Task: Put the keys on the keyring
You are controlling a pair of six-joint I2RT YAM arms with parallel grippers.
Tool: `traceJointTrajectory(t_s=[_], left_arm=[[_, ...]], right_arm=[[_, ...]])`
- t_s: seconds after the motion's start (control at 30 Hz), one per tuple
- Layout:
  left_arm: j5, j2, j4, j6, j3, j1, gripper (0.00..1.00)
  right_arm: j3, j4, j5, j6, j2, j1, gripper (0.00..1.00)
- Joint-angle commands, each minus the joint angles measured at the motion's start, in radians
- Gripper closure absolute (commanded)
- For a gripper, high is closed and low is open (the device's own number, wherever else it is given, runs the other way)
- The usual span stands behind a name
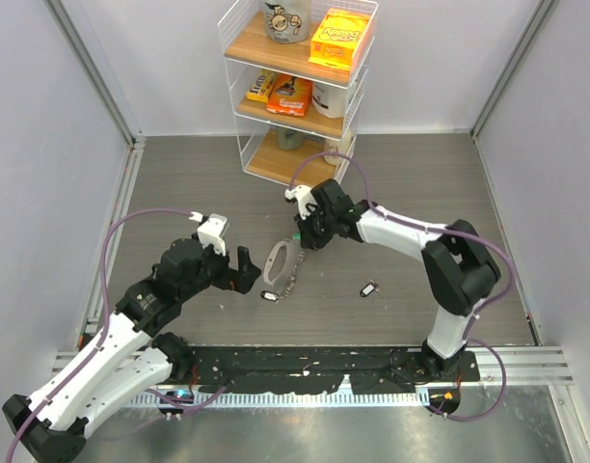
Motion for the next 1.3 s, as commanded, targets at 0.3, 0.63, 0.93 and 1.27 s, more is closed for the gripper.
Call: traceJointTrajectory(t_s=[0.3, 0.63, 0.93, 1.27], left_arm=[[0.381, -0.183, 0.205, -0.035, -0.022, -0.003, 0.01], [0.573, -0.271, 0.395, -0.021, -0.029, -0.003, 0.01], [0.655, -0.239, 0.488, -0.02, 0.023, -0.003, 0.01], [0.746, -0.182, 0.597, -0.049, 0.023, -0.003, 0.07]], right_arm=[[-0.133, 0.069, -0.07, -0.018, -0.443, 0.149, 0.95], [-0.095, -0.046, -0.295, -0.006, -0.659, 0.217, 0.95], [-0.036, -0.085, -0.389, 0.035, -0.735, 0.29, 0.95], [0.028, -0.066, -0.369, 0.166, -0.742, 0.32, 0.95]])
